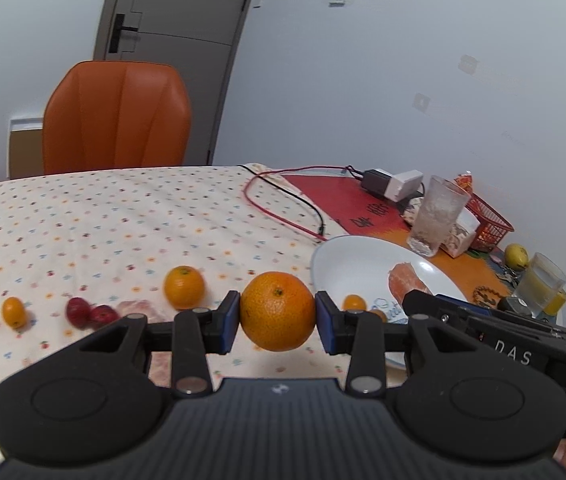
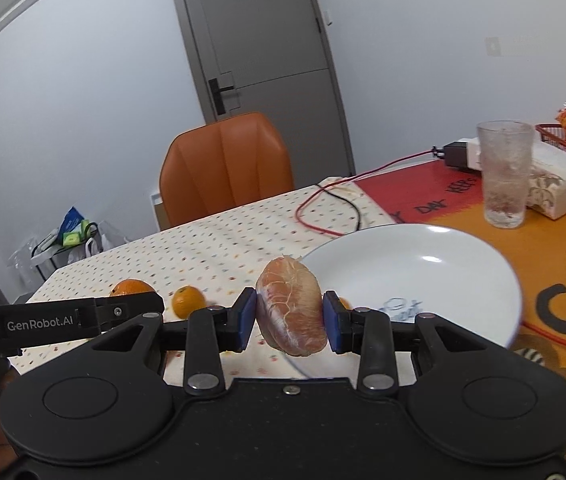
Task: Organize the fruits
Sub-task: 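Carry the orange and pomelo piece over the white plate with both tools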
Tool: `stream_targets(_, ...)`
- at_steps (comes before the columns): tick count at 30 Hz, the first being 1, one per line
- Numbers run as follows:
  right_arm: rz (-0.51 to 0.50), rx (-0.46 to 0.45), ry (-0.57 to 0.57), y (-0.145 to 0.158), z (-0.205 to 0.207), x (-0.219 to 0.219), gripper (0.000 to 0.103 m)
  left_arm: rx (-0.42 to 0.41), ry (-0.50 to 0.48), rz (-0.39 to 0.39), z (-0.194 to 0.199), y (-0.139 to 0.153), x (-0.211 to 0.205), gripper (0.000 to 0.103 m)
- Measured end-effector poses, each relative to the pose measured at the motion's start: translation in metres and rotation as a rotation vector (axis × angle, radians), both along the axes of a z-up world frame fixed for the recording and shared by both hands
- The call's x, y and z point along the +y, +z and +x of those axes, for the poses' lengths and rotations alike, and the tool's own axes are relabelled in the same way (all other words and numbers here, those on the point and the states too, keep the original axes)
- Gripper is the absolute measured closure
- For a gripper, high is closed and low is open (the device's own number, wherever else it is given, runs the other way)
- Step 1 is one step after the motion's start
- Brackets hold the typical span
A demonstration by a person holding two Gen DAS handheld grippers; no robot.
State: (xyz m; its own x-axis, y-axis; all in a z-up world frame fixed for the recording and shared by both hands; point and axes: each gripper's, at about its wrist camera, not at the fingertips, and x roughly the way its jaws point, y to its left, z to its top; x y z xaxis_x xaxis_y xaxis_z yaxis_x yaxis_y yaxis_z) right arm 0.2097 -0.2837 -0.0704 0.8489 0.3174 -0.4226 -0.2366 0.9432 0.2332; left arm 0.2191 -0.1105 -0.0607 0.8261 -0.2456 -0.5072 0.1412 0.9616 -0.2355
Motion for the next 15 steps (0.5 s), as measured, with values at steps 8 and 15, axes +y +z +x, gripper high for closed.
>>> stream_targets(8, 0.008, 0.001, -0.043, -0.003, 0.002, -0.026, 0.069, -0.001, -0.038, 0.013, 0.009, 0.000, -0.025, 0.065)
stream_targets(15, 0.016, 0.004, -0.076, -0.007, 0.006, -0.047, 0.069, 0.007, -0.072, 0.026, 0.020, -0.003, -0.046, 0.065)
